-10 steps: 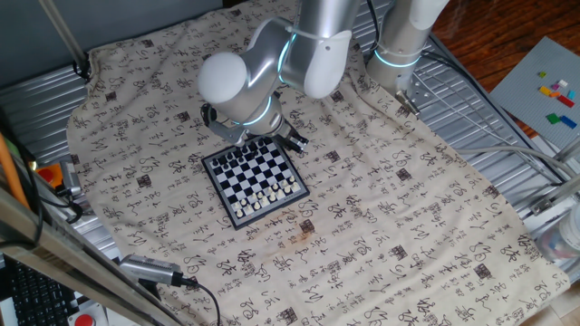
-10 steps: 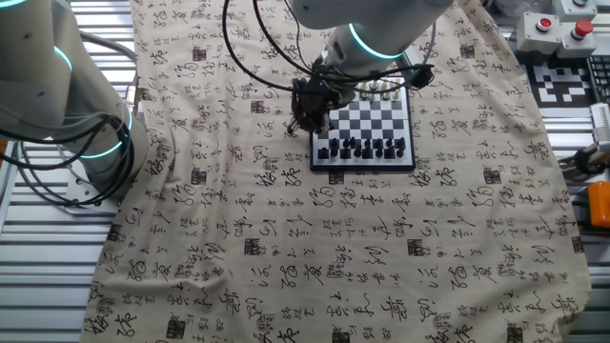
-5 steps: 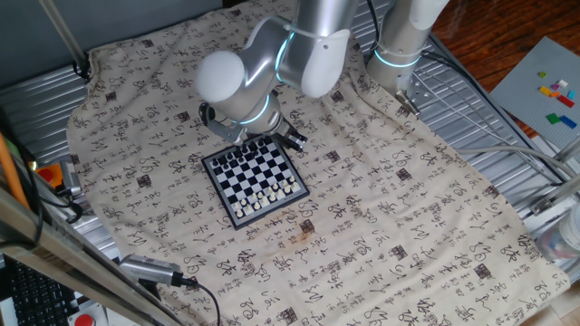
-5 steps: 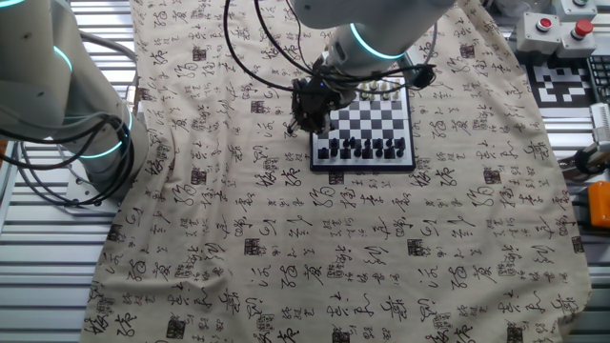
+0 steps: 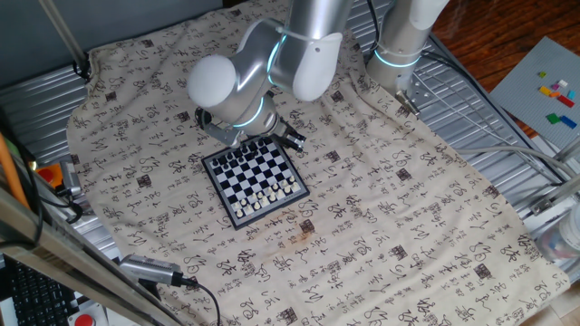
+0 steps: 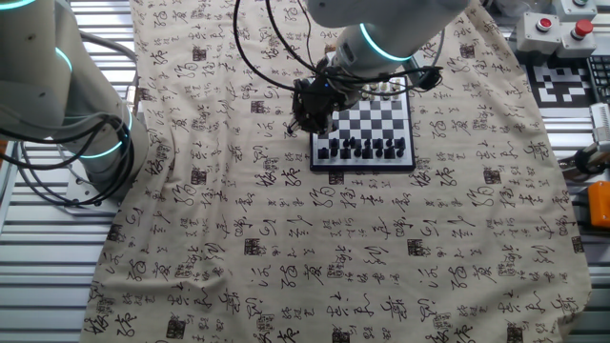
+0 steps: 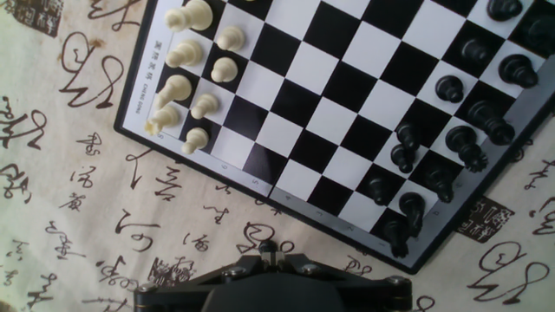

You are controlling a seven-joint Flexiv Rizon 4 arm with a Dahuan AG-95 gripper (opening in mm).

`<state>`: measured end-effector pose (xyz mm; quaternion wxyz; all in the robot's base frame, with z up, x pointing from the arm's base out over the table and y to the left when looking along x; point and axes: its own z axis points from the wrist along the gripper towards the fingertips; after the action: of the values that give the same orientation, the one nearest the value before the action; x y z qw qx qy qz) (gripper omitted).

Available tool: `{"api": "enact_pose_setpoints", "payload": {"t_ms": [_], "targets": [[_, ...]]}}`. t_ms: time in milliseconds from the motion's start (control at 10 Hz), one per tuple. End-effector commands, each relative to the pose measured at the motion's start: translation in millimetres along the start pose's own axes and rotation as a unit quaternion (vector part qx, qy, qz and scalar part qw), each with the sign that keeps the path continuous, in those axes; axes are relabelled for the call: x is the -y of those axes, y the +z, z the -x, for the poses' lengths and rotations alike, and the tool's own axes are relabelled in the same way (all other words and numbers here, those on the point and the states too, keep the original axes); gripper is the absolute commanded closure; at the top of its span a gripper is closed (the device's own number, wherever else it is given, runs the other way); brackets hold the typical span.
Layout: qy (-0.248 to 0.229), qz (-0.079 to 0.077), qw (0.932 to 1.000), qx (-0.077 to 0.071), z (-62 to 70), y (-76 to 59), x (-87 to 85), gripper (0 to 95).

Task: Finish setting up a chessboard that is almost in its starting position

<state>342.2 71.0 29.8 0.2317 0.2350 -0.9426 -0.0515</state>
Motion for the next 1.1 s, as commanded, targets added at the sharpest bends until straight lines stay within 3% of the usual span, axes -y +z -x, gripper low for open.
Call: {"api": "enact_pose_setpoints", "payload": {"t_ms": [100,1100], "targets": [[-0.004,0.002,1.0,-0.004,1.1,0.7,-0.7,95.0],[-0.01,0.001,0.9999,-0.002,-2.5,-4.0,3.4,95.0]]}}
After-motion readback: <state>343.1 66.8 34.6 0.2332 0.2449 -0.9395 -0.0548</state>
